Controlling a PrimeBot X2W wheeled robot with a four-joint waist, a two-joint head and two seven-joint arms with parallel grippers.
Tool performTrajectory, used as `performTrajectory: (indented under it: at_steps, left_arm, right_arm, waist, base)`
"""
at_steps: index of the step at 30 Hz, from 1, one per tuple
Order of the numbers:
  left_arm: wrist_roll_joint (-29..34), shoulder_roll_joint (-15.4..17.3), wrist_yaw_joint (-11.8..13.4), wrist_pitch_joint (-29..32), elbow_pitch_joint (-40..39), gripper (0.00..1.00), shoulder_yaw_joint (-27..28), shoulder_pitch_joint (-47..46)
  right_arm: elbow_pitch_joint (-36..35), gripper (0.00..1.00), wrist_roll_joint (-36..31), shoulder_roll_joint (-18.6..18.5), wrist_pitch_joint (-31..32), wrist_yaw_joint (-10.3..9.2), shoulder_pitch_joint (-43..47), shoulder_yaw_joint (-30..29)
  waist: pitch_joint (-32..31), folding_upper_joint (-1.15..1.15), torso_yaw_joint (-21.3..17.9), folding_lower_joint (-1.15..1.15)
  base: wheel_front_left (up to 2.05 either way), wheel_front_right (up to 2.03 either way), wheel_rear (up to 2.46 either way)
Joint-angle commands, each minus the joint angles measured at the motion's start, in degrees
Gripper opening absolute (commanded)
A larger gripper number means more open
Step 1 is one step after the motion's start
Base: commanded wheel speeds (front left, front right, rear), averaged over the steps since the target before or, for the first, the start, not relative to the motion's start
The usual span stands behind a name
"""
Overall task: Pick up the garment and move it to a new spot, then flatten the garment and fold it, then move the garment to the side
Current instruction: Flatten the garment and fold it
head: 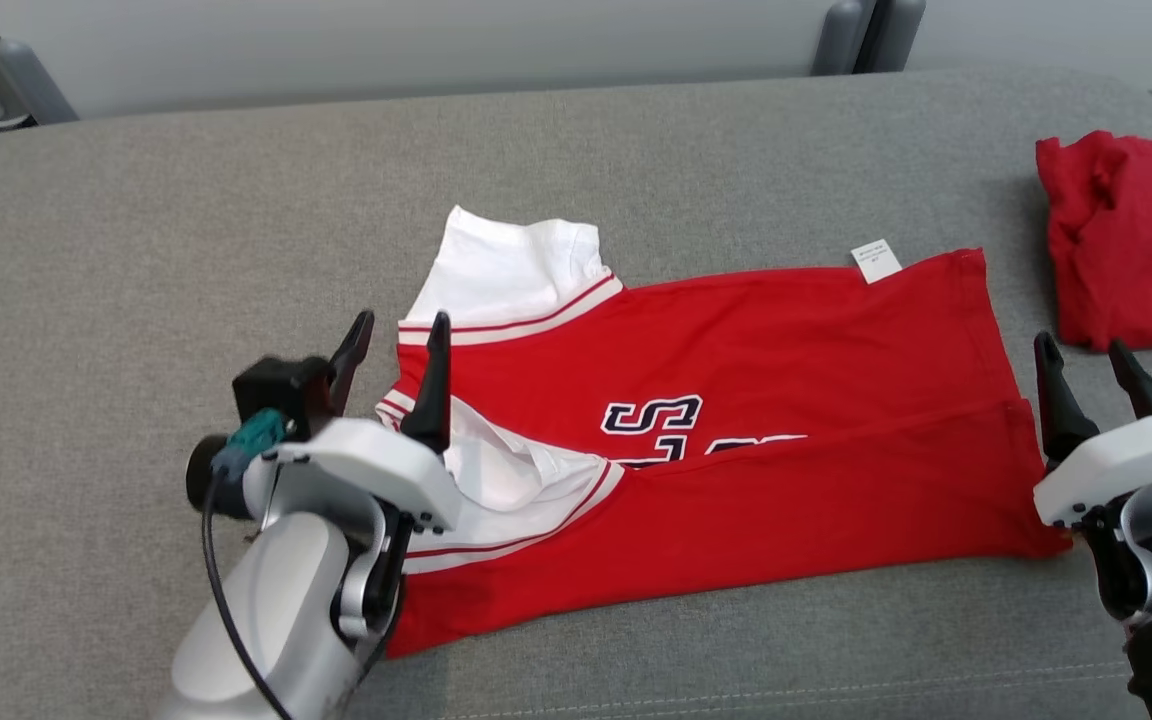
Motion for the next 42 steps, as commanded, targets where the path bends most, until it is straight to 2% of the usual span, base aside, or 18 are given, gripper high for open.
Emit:
performTrajectory:
  at_steps: [1, 11, 22, 31, 41, 42]
  left_arm:
    - [0.8, 0.6, -1.0, 1.0, 1.3, 1.00, 1.3, -6.2]
    - [1.7, -0.3, -3.4, 7.1, 16.5, 1.00, 0.0, -25.9]
    - [3.0, -1.0, -4.1, 11.7, 31.3, 1.00, -1.7, -40.3]
    - [4.0, -1.4, -4.4, 12.7, 40.5, 1.00, -3.0, -47.9]
    - [5.2, -0.8, -6.6, 13.9, 46.9, 1.00, -5.5, -51.9]
    - [5.4, -0.8, -6.8, 14.1, 47.2, 0.97, -5.8, -52.2]
  right_arm:
    - [-0.3, 1.00, -0.8, -0.4, 0.0, 0.00, -2.7, 1.6]
    - [1.0, 1.00, 1.5, -0.2, -1.1, 0.00, -8.0, 4.8]
    - [0.1, 1.00, 3.3, -1.3, -2.6, 0.00, -11.4, 7.6]
    - [-0.9, 1.00, 4.2, -1.9, -3.3, 0.00, -13.2, 8.8]
    - [-0.7, 1.00, 4.6, -2.2, -3.7, 0.00, -13.8, 9.3]
    - [-0.6, 1.00, 4.7, -2.2, -3.7, 0.00, -14.0, 9.3]
  waist:
    - [3.1, 0.00, 0.0, 0.00]
    - [12.1, 0.00, -1.6, 0.00]
    - [18.6, 0.00, -4.1, 0.00]
    - [21.8, 0.00, -5.7, 0.00]
    - [23.1, 0.00, -6.5, 0.00]
    - [23.2, 0.00, -6.5, 0.00]
  base:
    - [0.00, 0.00, 0.00]
    - [0.00, 0.00, 0.00]
    - [0.00, 0.00, 0.00]
    - [0.00, 0.00, 0.00]
    - [0.00, 0.00, 0.00]
    - [0.00, 0.00, 0.00]
